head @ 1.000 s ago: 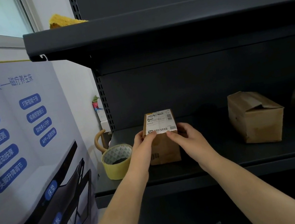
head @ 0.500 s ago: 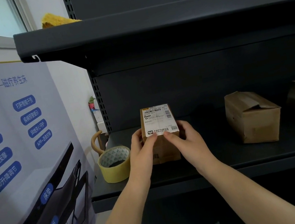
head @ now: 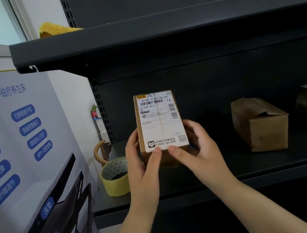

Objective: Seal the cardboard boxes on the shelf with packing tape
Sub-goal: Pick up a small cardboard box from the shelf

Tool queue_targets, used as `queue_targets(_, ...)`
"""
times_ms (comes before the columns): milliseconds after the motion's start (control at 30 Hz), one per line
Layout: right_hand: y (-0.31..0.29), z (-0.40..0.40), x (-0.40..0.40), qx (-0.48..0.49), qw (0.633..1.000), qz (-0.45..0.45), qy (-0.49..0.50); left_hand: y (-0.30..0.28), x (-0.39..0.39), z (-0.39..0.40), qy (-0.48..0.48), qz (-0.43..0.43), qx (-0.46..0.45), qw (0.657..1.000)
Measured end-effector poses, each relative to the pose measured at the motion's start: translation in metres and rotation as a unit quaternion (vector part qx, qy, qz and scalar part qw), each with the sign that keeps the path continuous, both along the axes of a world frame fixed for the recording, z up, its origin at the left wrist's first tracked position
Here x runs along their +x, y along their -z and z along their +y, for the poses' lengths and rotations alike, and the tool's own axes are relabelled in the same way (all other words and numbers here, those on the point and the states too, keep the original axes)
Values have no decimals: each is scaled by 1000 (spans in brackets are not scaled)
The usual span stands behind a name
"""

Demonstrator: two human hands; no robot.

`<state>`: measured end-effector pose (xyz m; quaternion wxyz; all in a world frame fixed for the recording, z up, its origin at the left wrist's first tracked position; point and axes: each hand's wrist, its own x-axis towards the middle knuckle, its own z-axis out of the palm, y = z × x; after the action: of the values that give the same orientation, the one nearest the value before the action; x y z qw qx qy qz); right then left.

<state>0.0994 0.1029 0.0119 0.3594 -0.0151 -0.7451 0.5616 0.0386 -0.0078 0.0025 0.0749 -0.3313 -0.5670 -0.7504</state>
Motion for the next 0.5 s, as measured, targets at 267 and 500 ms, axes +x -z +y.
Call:
queue_targets(267,4,-6,13,46,999,26,0,13,10,-6,-9,26,35,999)
queue_targets(500,4,-12,18,78,995,57,4,11,12,-13,46,16,81,995)
